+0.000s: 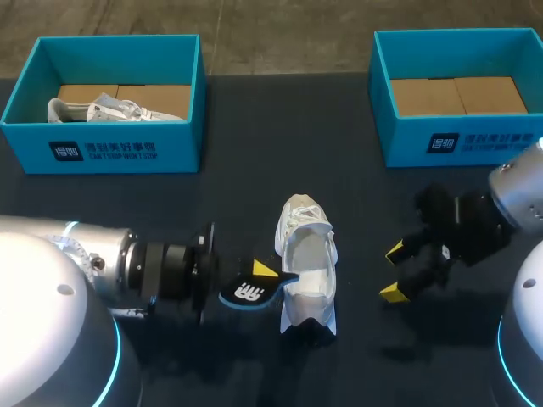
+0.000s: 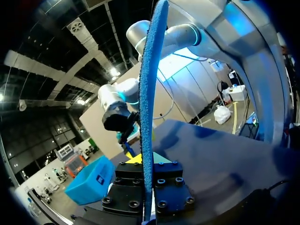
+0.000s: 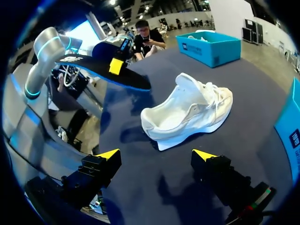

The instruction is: Take the shoe out of the shoebox, open the shoe tongue, remove and reinsert the insole, then place the shoe into the shoebox

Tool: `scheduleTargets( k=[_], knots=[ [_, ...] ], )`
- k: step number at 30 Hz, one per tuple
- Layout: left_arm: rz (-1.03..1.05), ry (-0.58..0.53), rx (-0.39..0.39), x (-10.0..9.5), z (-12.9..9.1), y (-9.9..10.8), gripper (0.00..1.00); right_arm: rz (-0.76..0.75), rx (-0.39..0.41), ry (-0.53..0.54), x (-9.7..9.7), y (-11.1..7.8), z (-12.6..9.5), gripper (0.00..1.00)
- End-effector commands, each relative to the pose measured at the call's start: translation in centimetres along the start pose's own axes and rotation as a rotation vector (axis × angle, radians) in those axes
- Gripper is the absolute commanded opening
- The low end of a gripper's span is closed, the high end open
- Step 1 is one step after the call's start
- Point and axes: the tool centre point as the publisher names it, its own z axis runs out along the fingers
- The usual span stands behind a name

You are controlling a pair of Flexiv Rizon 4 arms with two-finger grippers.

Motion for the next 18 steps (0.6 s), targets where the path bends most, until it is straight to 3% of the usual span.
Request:
scheduleTargets(
  k=[1,10,13,18],
  knots=[
    [-0.008,0.002,0.001,0.5,-0.3,-0.1,0.00,0.002,-0.004,-0.041,1.1,-0.3,0.1,1.00],
    [-0.008,0.002,0.001,0.5,-0.3,-0.1,0.00,0.002,-0.004,-0.041,1.1,-0.3,0.1,1.00],
    [-0.008,0.002,0.001,0.5,-0.3,-0.1,0.00,-0.065,0.070,-0.053,0.9,0.6,0.9,1.00],
    [-0.004,0.004,0.020,1.0,0.2,-0.6,0.00,-0.101,0.138,-0.092,0.6,0.1,2.3,1.00]
  ],
)
